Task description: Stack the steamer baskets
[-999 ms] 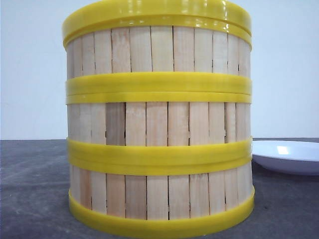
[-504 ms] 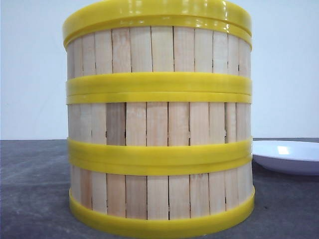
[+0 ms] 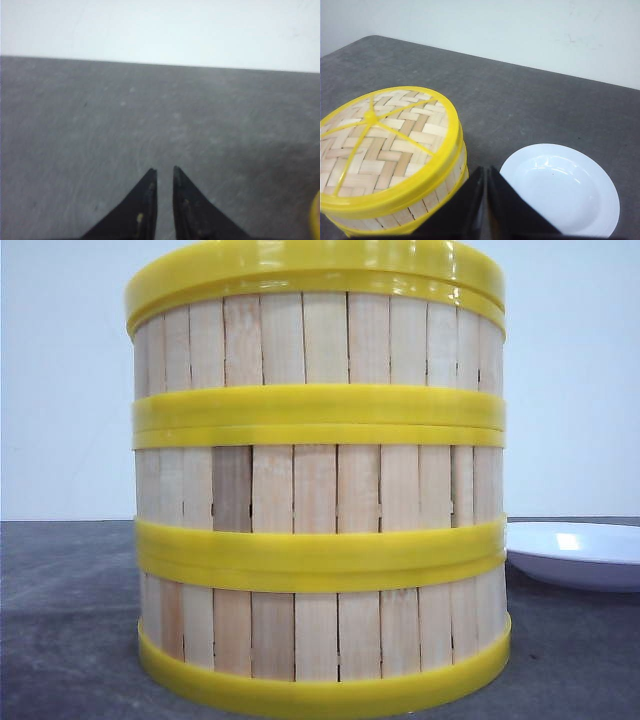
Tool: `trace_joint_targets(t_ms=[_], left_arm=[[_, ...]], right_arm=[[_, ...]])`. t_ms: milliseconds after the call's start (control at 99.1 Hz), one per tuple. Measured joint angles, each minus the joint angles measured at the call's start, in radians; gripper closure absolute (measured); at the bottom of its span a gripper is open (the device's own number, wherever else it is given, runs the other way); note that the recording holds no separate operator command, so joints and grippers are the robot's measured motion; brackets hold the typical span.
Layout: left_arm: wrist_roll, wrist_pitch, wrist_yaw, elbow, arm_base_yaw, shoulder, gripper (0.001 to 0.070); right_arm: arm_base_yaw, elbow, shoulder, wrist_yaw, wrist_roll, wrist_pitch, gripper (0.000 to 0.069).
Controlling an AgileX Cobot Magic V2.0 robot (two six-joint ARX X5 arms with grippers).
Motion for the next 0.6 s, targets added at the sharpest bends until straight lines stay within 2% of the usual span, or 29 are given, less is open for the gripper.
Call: trace_joint_targets(t_ms=[141,595], left_arm=[[-0.004,0.001,-0.057,-0.06,0.0,-0.028,0.0679],[-0.009,0.028,-0.058,-0.109,-0.003,-0.056,0.0679]], right_arm=[[0.0,0.0,0.0,0.0,0.0,0.0,0.0684],[0.0,0.0,0.0,0.0,0.0,0.0,0.0685]])
